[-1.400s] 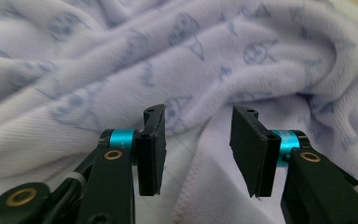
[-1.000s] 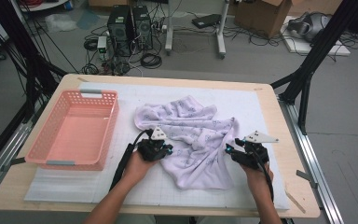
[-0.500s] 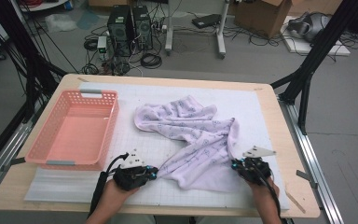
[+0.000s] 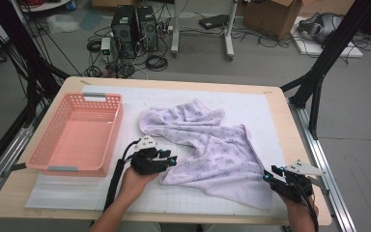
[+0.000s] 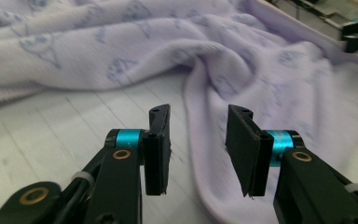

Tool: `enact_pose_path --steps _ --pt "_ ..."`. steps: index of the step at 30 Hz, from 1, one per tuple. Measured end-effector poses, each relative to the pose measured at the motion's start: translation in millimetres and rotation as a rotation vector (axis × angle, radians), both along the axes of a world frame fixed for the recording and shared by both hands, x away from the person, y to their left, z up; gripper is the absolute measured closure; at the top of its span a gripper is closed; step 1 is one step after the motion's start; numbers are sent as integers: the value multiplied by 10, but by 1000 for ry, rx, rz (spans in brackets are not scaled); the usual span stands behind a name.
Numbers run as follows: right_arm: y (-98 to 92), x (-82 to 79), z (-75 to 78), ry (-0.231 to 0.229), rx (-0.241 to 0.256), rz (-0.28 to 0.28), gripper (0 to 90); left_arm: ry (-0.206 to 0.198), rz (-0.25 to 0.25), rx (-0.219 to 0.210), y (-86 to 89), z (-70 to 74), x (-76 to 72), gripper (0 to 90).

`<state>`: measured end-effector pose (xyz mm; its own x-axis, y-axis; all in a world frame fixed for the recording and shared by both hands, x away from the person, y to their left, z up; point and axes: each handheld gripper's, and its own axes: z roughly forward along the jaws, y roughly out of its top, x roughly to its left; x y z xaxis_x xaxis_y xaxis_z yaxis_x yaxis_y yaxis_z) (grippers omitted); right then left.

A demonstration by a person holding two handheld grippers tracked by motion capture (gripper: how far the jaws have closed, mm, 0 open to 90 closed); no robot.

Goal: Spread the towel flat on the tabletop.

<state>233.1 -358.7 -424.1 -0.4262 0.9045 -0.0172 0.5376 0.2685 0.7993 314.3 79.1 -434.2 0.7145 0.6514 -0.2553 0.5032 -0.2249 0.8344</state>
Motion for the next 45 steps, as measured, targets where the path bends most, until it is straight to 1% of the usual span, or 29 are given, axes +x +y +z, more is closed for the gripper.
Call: enact_pose_path --steps 1,2,4,7,8,11,12,14,15,16,17,19,20,22,26,28,30,31,33,34,35,36,38,39,40,41,43,44,45 --pt "0 0 0 0 0 0 599 4 0 17 -52 -10 73 604" --pt "56 23 30 -24 6 16 595 12 -5 26 -105 -23 136 612" --pt "84 31 40 -28 8 23 594 31 -26 40 -224 -40 232 608" --pt "147 82 27 -36 6 39 590 35 -61 73 -432 -66 300 571" --pt "152 90 22 -36 4 41 589 30 -72 98 -500 -75 315 564" --pt "164 104 7 -39 3 49 588 36 -89 133 -672 -119 353 555" --pt "164 104 7 -39 3 49 588 28 -94 146 -717 -138 357 555" --pt "169 97 3 -33 5 49 586 -16 -79 191 -772 -151 331 597" --pt "166 96 -1 -36 7 50 585 -32 -78 203 -769 -152 332 663" --pt "161 97 -4 -34 10 48 584 -18 -95 181 -744 -148 346 834" --pt "161 97 -4 -34 10 48 584 -9 -83 181 -724 -141 358 834" --pt "167 107 -13 -33 15 50 584 -26 -14 190 -654 -114 371 852" --pt "173 111 -16 -32 15 54 584 -26 36 163 -579 -104 392 855" --pt "203 128 -32 -27 12 64 581 -22 140 114 -387 -81 439 855" --pt "234 167 -46 -27 14 65 571 -56 288 120 32 -25 488 855" --pt "253 209 -51 -23 21 55 559 -62 377 99 252 -16 499 855" --pt "296 304 -58 -16 52 63 547 -61 447 83 456 -9 509 855" --pt "320 343 -59 -13 66 72 542 -61 472 41 591 4 502 855" --pt "355 382 -59 -10 78 81 535 -65 460 35 612 13 487 850" --pt "447 468 -60 -3 115 111 528 -82 437 32 603 16 467 839" --pt "504 513 -60 0 126 121 520 -82 412 18 591 16 448 810" --pt "504 513 -60 0 126 121 520 -74 387 0 580 13 436 810" --pt "631 600 -63 5 124 159 511 -58 346 -20 569 5 404 650" --pt "758 687 -73 23 104 198 493 -48 325 -21 561 -4 386 561" --pt "758 687 -73 23 104 198 493 -38 311 -9 550 -13 365 561" --pt "872 778 -102 39 72 223 488 -24 299 11 541 -22 344 495" --pt "954 858 -135 67 69 247 478 13 260 44 522 -33 315 463" --pt "954 858 -135 67 69 247 478 23 239 69 514 -34 296 463" --pt "983 887 -146 75 71 254 479 24 222 77 508 -42 269 462"
